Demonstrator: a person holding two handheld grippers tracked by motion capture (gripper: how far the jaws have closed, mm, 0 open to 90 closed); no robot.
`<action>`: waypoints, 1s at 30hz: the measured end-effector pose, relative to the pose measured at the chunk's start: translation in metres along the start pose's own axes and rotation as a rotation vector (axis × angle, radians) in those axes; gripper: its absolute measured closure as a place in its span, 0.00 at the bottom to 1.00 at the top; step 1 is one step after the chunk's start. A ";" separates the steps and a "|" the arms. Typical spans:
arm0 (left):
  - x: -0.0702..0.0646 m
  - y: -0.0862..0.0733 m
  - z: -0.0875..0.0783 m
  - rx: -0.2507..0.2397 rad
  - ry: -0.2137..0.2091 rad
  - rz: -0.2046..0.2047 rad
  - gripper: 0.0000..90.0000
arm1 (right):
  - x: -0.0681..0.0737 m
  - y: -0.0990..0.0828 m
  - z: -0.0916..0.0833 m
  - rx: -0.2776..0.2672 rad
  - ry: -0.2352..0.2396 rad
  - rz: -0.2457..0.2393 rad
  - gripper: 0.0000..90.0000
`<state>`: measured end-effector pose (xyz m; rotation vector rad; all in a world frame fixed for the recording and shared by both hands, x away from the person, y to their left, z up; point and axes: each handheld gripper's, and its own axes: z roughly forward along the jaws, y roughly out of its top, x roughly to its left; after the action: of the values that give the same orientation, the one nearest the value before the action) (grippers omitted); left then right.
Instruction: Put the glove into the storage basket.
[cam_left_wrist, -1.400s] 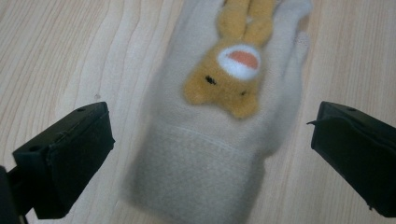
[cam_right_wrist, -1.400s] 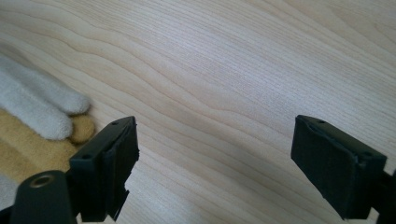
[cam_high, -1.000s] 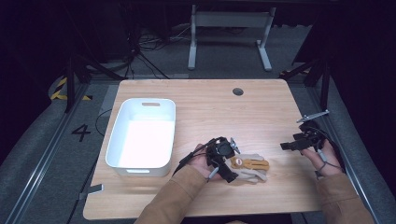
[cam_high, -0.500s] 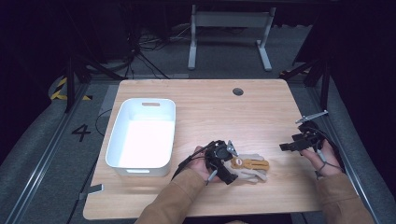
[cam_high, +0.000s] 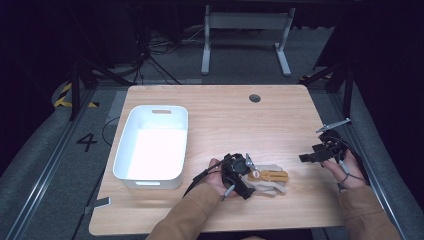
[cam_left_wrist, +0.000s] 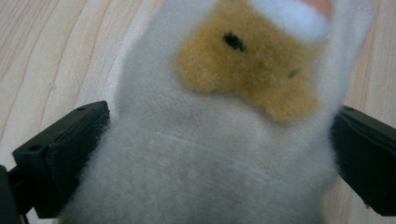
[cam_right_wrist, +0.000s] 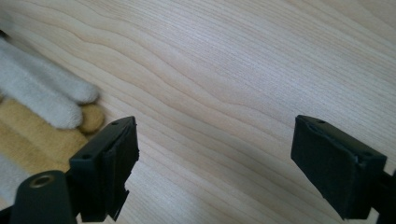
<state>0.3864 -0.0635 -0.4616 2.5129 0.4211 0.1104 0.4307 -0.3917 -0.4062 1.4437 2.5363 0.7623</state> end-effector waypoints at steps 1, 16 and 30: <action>-0.001 0.000 0.000 -0.002 0.003 -0.003 0.01 | 0.000 0.000 0.000 -0.001 0.000 0.000 0.17; -0.009 0.006 -0.013 0.031 0.001 0.008 0.57 | 0.001 0.000 0.000 -0.001 -0.007 -0.005 0.17; -0.005 0.007 -0.016 0.044 -0.003 -0.048 0.78 | 0.001 0.000 -0.002 -0.017 -0.003 -0.005 0.17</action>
<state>0.3805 -0.0618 -0.4443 2.5439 0.4877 0.0799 0.4296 -0.3915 -0.4037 1.4322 2.5241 0.7787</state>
